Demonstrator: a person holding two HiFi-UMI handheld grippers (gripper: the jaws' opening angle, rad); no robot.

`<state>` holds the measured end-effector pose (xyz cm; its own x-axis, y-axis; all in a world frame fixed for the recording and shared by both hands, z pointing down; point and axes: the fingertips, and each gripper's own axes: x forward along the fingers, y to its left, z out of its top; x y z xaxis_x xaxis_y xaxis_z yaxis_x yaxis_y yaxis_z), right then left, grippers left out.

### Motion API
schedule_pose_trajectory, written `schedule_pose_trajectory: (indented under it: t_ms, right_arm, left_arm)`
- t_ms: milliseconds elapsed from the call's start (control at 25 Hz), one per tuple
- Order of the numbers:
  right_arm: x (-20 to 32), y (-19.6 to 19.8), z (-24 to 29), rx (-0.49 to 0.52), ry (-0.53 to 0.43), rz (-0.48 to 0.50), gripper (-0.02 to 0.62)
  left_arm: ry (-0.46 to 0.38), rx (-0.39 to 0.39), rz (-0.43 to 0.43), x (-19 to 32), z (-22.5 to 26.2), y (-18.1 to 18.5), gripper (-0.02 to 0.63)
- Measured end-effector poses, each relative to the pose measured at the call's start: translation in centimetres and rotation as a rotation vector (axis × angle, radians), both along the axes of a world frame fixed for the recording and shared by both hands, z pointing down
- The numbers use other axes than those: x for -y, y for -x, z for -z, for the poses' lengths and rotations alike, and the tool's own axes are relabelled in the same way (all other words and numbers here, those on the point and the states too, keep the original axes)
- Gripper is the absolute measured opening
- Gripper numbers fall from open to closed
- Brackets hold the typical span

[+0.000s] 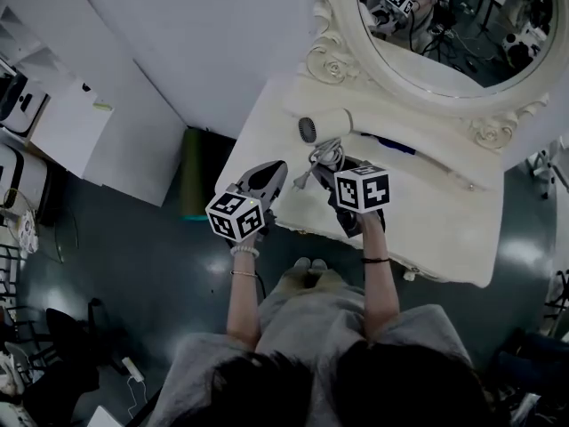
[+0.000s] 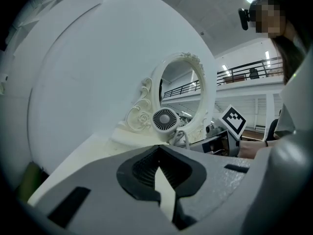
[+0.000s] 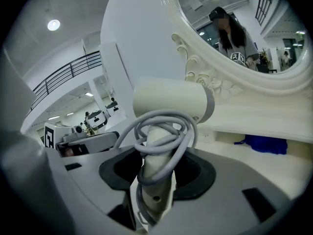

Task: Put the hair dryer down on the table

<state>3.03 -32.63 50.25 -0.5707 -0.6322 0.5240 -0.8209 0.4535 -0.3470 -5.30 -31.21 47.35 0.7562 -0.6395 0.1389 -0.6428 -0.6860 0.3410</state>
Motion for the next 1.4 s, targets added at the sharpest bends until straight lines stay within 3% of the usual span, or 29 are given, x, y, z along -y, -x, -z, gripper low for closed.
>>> schedule_pose_trajectory:
  t_ms: [880, 1400]
  right_arm:
    - [0.2, 1.3, -10.0, -0.192, 0.212, 0.071, 0.186]
    - [0.7, 2.2, -12.2, -0.273, 0.279, 0.136, 0.186]
  left_arm:
    - [0.193, 0.027, 0.014, 0.4, -7.9, 0.8, 0.005]
    - [0.233, 0.040, 0.008, 0.9, -9.3, 0.8, 0.005]
